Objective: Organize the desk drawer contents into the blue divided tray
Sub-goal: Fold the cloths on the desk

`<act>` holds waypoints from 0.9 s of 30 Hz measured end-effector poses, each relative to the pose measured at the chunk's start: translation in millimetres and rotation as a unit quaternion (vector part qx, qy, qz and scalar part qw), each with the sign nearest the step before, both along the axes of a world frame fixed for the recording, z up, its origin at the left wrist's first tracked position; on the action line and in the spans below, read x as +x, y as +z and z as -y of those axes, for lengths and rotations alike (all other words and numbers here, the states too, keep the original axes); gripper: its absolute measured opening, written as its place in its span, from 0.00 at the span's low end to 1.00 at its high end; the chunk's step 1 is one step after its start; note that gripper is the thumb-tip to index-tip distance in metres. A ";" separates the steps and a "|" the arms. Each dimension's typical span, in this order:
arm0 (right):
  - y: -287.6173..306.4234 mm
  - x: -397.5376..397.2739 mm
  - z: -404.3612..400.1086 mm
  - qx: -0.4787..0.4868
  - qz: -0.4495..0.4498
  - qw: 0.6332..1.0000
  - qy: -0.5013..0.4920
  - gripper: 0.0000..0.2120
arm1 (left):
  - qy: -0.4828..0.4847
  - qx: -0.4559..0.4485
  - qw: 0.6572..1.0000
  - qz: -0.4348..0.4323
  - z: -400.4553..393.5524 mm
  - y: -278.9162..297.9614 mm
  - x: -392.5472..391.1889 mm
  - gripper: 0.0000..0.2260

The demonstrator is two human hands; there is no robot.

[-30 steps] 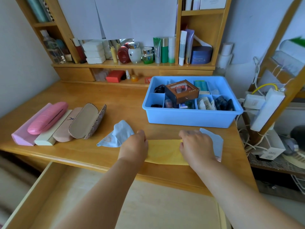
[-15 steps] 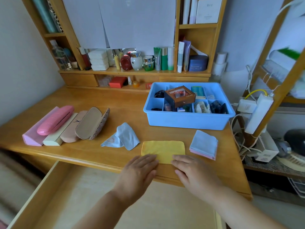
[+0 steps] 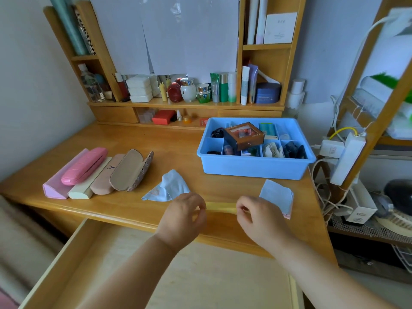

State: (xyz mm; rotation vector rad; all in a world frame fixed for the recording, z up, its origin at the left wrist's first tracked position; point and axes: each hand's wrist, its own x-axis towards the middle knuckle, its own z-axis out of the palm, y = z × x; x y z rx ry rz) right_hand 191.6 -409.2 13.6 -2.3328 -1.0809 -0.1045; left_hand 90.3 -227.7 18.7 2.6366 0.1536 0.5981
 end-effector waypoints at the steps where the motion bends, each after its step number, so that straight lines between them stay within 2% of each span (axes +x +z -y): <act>1: 4.1 -0.5 0.8 0.021 -0.020 1.000 0.003 0.06 | 0.017 -0.053 0.998 0.001 1.4 3.3 -1.1 0.07; 3: 13.4 -3.2 -0.1 0.053 -0.071 0.996 0.013 0.07 | 0.045 -0.140 0.989 -0.021 5.5 10.1 -1.8 0.12; 5: 22.5 -5.1 -1.7 0.092 -0.150 0.984 0.016 0.08 | 0.066 -0.196 0.978 -0.025 8.9 17.8 -1.3 0.13; 9: 37.9 -5.1 1.5 0.116 -0.243 0.963 0.017 0.07 | 0.052 -0.231 0.971 -0.020 9.7 32.2 -7.9 0.10; 13: 47.5 -7.0 13.2 0.092 -0.279 0.954 0.053 0.06 | 0.040 -0.224 0.971 -0.067 6.4 36.8 -18.1 0.08; 16: 52.9 -7.8 21.2 0.071 -0.301 0.948 0.076 0.05 | 0.051 -0.306 0.949 -0.061 4.5 42.6 -26.2 0.10; 19: 56.4 -9.7 27.2 0.073 -0.360 0.924 0.104 0.06 | 0.049 -0.404 0.911 -0.057 4.9 52.2 -33.3 0.08; 21: 56.4 -11.4 29.4 0.076 -0.382 0.914 0.116 0.04 | 0.043 -0.439 0.895 -0.059 6.4 58.7 -36.2 0.06; 23: 54.2 -12.9 29.9 0.087 -0.397 0.907 0.113 0.02 | 0.044 -0.448 0.890 -0.064 7.5 64.4 -37.4 0.05; 27: 46.6 -15.1 27.0 0.099 -0.400 0.909 0.071 0.09 | 0.064 -0.427 0.897 -0.089 6.7 71.6 -36.3 0.04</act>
